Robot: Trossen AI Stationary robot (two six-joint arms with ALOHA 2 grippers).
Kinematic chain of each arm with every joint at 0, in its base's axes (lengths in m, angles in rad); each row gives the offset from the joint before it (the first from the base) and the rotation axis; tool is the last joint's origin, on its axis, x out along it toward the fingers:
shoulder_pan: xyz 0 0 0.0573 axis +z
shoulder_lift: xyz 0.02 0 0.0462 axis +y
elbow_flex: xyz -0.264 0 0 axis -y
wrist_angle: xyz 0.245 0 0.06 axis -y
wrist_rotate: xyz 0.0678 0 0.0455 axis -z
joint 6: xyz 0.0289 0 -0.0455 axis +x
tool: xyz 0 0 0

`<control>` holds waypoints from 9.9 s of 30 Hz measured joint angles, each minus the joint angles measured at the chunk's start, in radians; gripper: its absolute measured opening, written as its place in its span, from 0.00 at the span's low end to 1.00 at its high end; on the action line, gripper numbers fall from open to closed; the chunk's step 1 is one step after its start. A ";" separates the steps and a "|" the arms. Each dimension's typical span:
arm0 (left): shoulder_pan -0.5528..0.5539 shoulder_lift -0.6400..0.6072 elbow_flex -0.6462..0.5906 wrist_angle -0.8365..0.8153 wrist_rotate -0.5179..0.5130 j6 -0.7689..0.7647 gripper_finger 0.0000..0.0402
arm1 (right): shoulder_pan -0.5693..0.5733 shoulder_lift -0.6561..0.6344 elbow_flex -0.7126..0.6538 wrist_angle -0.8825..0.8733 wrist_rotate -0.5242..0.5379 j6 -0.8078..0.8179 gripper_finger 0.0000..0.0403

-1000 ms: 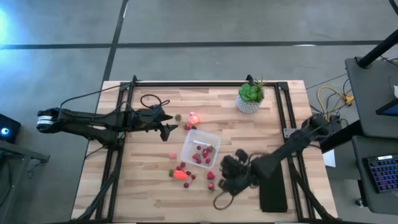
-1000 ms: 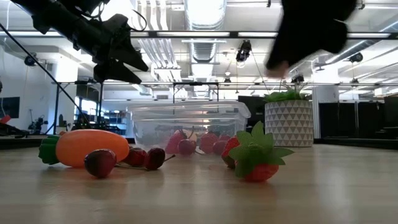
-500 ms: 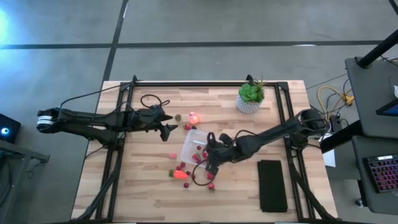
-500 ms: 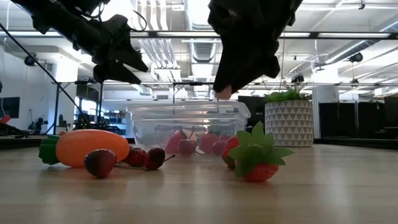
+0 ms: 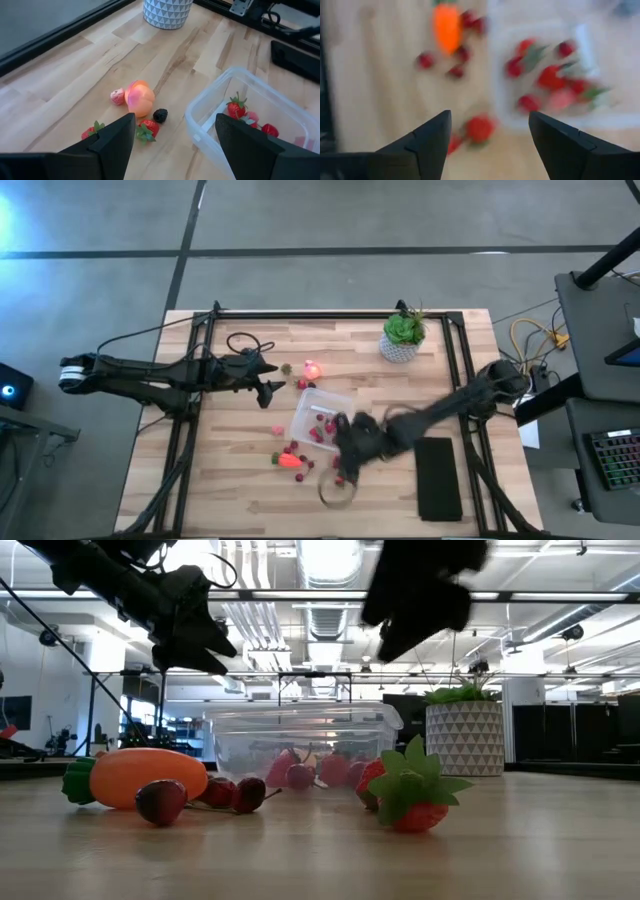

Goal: Pick and placing Produce into tupperware
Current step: Put the red strawberry into the transparent container, then put the pink peach into the transparent container

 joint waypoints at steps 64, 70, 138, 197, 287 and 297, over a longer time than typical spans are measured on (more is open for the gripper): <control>0.001 0.000 0.000 0.046 0.003 0.377 0.65 | 0.055 0.368 0.214 -0.185 0.086 0.723 0.58; 0.001 0.000 0.006 0.053 0.004 0.377 0.65 | 0.054 0.368 0.212 -0.184 0.083 0.701 0.51; -0.006 -0.099 0.000 -0.141 0.081 0.175 0.65 | 0.010 0.130 0.276 -0.251 0.112 0.498 0.67; -0.006 -0.045 0.000 -0.163 0.085 0.176 0.65 | 0.070 0.362 0.307 -0.257 -0.201 1.366 0.62; -0.006 0.011 0.000 -0.005 0.088 0.166 0.65 | 0.099 0.222 0.332 -0.366 0.045 0.449 0.61; -0.007 0.021 0.056 -0.023 0.271 0.046 0.65 | 0.176 0.224 0.316 -0.415 0.236 0.835 0.58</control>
